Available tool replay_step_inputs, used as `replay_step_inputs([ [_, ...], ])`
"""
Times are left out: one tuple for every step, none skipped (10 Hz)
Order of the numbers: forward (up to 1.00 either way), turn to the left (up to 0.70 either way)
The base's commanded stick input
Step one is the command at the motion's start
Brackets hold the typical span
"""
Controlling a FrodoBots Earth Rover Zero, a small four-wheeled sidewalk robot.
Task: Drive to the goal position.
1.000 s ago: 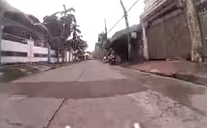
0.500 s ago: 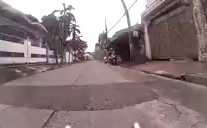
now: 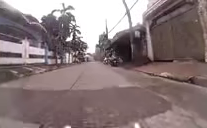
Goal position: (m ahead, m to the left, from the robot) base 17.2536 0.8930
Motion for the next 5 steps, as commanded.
replay_step_inputs([
  [0.70,0.00],
  [0.70,0.00],
  [0.70,0.00],
  [0.70,0.00],
  [0.70,0.00],
])
